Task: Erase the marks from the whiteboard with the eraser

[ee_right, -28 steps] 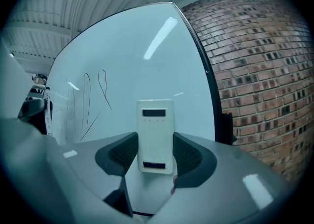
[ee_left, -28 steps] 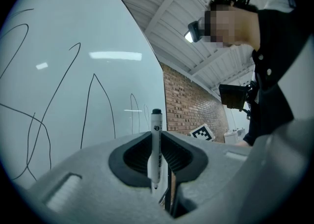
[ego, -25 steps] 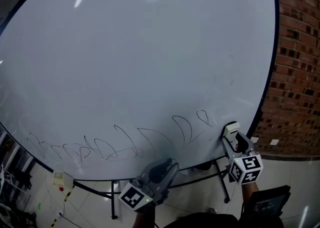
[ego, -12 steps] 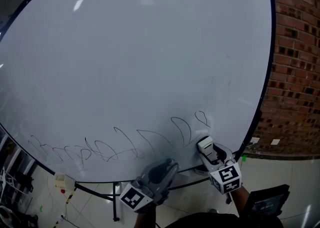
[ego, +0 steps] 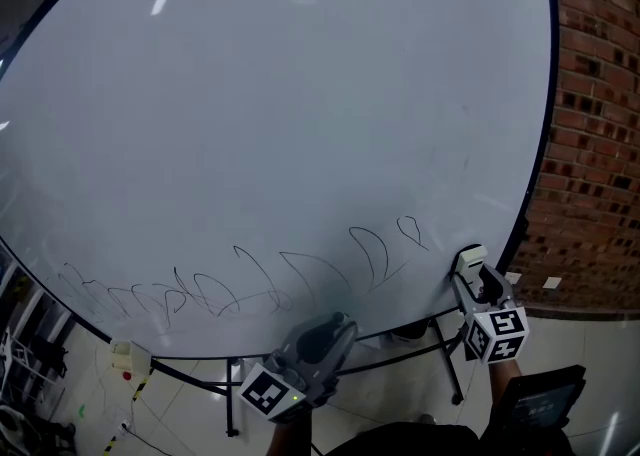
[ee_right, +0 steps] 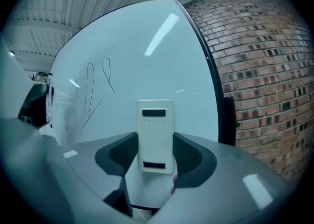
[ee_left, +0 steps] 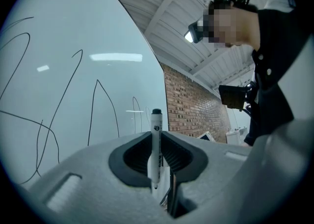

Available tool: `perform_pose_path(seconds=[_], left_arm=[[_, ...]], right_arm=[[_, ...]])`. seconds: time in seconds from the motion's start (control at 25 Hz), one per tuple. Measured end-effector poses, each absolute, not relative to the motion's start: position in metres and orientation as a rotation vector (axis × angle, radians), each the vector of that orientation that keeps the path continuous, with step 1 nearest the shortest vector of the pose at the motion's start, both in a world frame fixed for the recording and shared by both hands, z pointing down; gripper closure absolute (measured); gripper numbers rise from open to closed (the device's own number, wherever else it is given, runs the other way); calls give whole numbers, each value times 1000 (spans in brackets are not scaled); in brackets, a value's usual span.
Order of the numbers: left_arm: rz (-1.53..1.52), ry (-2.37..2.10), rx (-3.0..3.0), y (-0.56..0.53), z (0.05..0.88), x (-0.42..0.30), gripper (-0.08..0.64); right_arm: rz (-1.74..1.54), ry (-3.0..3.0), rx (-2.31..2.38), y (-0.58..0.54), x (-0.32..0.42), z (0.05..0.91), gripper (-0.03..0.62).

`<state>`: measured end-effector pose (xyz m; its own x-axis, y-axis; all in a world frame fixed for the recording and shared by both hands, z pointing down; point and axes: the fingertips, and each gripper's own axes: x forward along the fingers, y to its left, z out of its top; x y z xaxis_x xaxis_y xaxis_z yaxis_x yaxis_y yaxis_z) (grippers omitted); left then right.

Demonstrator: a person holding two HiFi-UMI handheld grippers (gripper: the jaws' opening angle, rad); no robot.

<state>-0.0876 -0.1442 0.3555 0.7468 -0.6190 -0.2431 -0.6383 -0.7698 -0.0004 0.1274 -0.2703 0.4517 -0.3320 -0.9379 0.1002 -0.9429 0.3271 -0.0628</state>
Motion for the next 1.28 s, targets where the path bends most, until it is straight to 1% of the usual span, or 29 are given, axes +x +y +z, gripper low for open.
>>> perform_pose_path(seconds=[0.16,0.44,0.56,0.8,1.12,1.28], left_arm=[[354,1028,-2862,-138,358,-95,497],[388,1001,-2871,-129,359,-110,497],[406,985,-2869,-124,358,-118,498],[416,971,-2884,-118,361,-135,497],[400,967,-2894,-117,366,-150,499],[390,983,-2886,-117,365,-146,498]], right_arm=[[204,-2551,1738,-263,98,460,365],[93,-2614,1380,-234,-19,482,365],[66,-2610,1338,-228,-40,484,365],[56,-2575,1437,-236,-18,475,364],[123,-2459,1774,-262,78,456,364],[167,-2461,1834,-265,95,453,364]])
